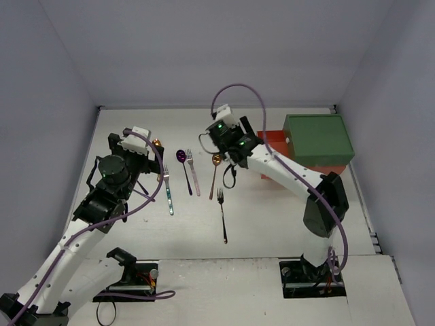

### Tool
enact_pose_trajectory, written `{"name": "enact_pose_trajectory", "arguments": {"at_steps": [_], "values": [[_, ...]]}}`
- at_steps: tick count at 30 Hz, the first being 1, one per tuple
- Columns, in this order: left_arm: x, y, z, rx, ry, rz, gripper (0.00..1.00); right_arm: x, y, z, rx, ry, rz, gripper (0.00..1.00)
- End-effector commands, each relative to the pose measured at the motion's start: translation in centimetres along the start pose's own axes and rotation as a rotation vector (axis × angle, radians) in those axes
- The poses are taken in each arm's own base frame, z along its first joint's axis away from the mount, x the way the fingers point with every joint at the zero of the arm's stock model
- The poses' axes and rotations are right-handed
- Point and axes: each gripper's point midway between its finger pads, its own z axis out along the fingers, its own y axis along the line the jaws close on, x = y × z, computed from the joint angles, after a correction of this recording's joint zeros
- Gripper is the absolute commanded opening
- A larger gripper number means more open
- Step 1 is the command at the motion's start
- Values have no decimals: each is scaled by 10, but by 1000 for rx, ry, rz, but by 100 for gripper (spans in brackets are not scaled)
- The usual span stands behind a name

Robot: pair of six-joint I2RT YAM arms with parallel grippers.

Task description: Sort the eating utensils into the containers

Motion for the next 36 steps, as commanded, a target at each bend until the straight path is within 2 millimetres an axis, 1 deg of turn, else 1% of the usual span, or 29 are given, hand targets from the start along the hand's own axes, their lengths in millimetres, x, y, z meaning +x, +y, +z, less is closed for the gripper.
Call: {"name": "enact_pose_trajectory", "arguments": {"at_steps": [1, 4, 5, 9, 11, 17, 19, 25, 32, 36], "values": [[-22, 6, 2, -24, -71, -22, 91, 4, -13, 10, -209, 61, 335, 70], [-19, 5, 3, -24, -61, -18, 91, 14, -15, 16, -222, 92, 371, 72], [-19, 4, 4, -22, -57, -17, 91, 16, -13, 17, -239, 104, 385, 73], [-14, 3, 7, -18, -38, -11, 91, 37, -14, 34, -284, 185, 467, 73], [-11, 2, 9, -15, -26, -8, 91, 44, -12, 39, -308, 211, 487, 73], [-8, -2, 13, 0, -12, -3, 91, 53, -2, 45, -353, 238, 499, 72], [-8, -3, 13, 3, -10, -3, 91, 51, 2, 44, -372, 238, 503, 72], [-8, -4, 14, 10, -8, -4, 91, 38, 13, 39, -450, 216, 522, 71], [-6, -5, 16, 14, 1, -4, 91, 30, 24, 33, -507, 203, 524, 70], [-6, -6, 16, 19, 1, -5, 91, 24, 27, 32, -519, 190, 524, 70]]}}
